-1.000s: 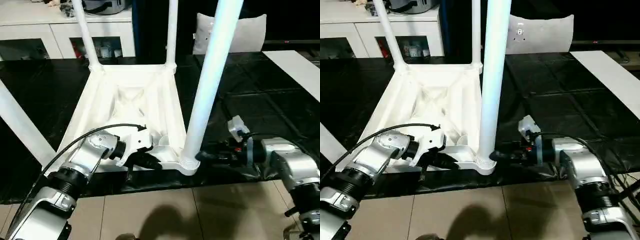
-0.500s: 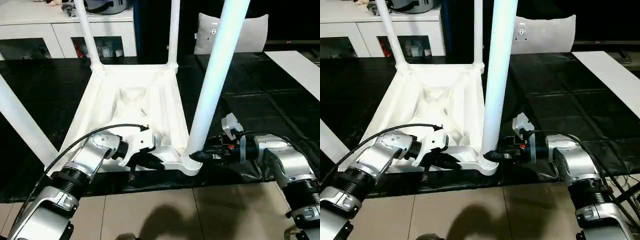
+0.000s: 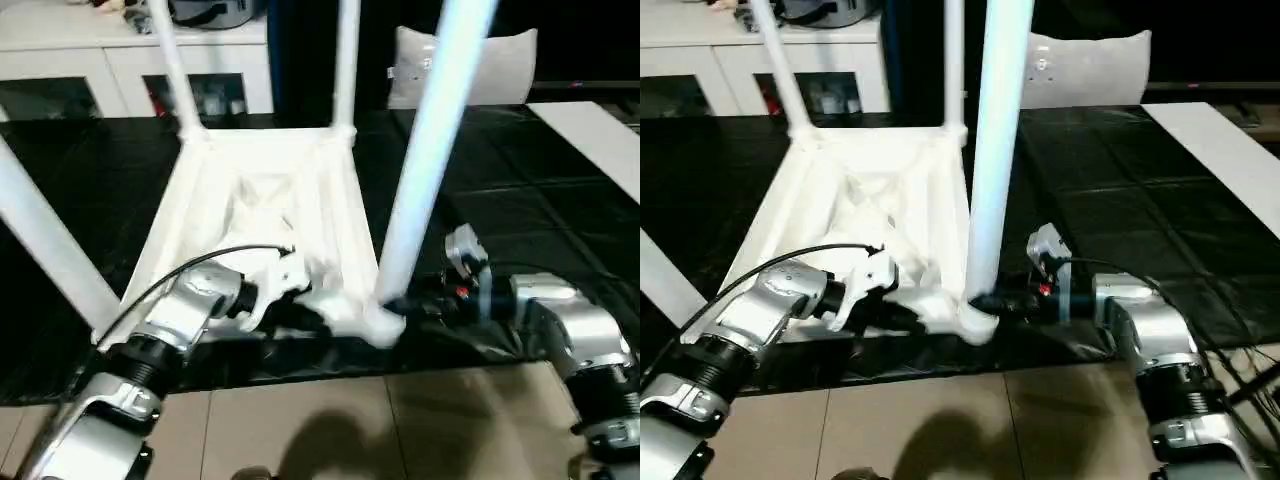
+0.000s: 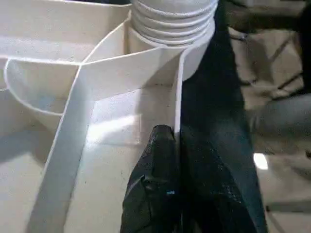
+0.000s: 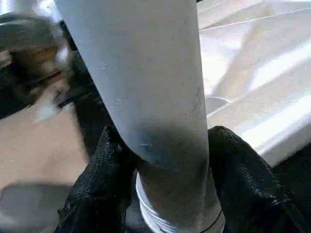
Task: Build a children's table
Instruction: Rotate leg to tighten
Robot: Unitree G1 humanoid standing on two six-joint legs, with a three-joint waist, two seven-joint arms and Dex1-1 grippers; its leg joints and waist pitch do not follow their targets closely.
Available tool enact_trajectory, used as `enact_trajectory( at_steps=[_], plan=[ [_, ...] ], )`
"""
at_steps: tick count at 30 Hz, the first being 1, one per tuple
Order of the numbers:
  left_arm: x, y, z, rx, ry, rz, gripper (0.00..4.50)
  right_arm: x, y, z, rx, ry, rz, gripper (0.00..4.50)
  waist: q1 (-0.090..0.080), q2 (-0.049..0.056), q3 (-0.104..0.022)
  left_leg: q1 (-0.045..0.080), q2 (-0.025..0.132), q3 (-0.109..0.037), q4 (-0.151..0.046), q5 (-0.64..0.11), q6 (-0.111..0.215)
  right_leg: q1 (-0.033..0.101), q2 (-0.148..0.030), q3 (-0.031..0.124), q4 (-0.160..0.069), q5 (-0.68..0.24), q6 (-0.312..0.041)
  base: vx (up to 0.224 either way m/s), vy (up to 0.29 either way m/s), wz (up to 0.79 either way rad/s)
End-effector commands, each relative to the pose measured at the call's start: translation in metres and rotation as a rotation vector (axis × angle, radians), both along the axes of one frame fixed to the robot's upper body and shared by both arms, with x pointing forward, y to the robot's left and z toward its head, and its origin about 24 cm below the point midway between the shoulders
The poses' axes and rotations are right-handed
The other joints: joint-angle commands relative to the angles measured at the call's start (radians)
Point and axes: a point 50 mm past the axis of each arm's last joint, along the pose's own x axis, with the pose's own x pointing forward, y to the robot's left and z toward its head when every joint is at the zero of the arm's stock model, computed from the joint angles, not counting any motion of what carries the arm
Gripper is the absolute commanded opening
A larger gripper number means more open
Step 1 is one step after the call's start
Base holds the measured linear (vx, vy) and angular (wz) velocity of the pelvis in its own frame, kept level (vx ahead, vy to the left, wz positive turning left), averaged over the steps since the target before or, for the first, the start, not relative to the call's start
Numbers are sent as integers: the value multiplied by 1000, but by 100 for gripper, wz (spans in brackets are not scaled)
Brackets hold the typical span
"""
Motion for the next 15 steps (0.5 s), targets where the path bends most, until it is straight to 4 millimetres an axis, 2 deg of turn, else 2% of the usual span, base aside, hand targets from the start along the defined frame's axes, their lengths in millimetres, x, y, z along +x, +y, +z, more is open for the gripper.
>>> enact_trajectory(
  at_steps=[1, 4, 5, 6, 7, 8, 9, 11, 12, 13, 15],
  plan=[
    [7, -28, 12, -82, -30, 75, 0, 11, 20, -1, 1, -1, -119, 202, -17, -16, -58, 9, 47, -24, -80, -359, -8, 47, -65, 35, -106, -628, -60, 0, 0, 0],
    [11, -41, 17, -107, -21, 170, 0, 25, 30, -4, -19, 45, -323, 201, -48, -14, -59, 8, 42, -28, -76, -384, -12, 49, -64, 23, -116, -651, -30, 0, 0, 0],
    [15, -50, 20, -111, -27, 222, 0, 31, 38, -6, -52, 65, -431, 201, -63, -12, -60, -4, 42, -32, -79, -383, -11, 58, -63, 17, -115, -638, -24, 0, 0, 0],
    [16, -53, 21, -110, -29, 239, 0, 33, 41, -6, -62, 69, -462, 201, -78, -8, -64, -4, 45, -34, -81, -378, -16, 58, -62, 15, -116, -609, -27, 0, 0, 0],
    [17, -55, 22, -106, -44, 260, 0, 34, 44, -7, -63, 83, -487, 201, -86, -5, -65, -2, 43, -33, -78, -373, -10, 58, -64, 15, -117, -586, -32, 0, 0, 0],
    [20, -57, 23, -104, -58, 290, 0, 35, 47, -7, -57, 95, -508, 201, -92, -8, -64, -3, 41, -31, -78, -371, -5, 55, -62, 17, -118, -574, -37, 0, 0, 0],
    [22, -60, 24, -102, -74, 319, 0, 36, 52, -6, -43, 91, -522, 201, -95, -10, -66, -2, 40, -28, -76, -361, 6, 53, -62, 20, -117, -552, -49, 0, 0, 0],
    [28, -67, 27, -99, -116, 404, 0, 41, 60, -2, -7, 67, -592, 270, -92, -11, -69, -2, 39, -20, -75, -313, 27, 51, -62, 27, -113, -508, -73, 0, 0, 0],
    [28, -69, 27, -96, -126, 405, 0, 42, 61, -2, 3, 55, -603, 270, -89, -9, -70, -1, 39, -20, -75, -300, 27, 52, -61, 27, -110, -491, -81, 0, 0, 0],
    [27, -70, 28, -94, -133, 408, 0, 43, 62, -2, -2, 37, -619, 270, -85, -11, -73, -5, 42, -19, -77, -268, 37, 56, -60, 32, -102, -441, -95, 0, 0, 0],
    [27, -70, 28, -86, -144, 397, 0, 44, 60, -2, 8, 24, -633, 291, -78, -11, -76, -5, 45, -16, -77, -232, 47, 57, -61, 37, -91, -374, -124, 0, 0, 0]
  ],
)
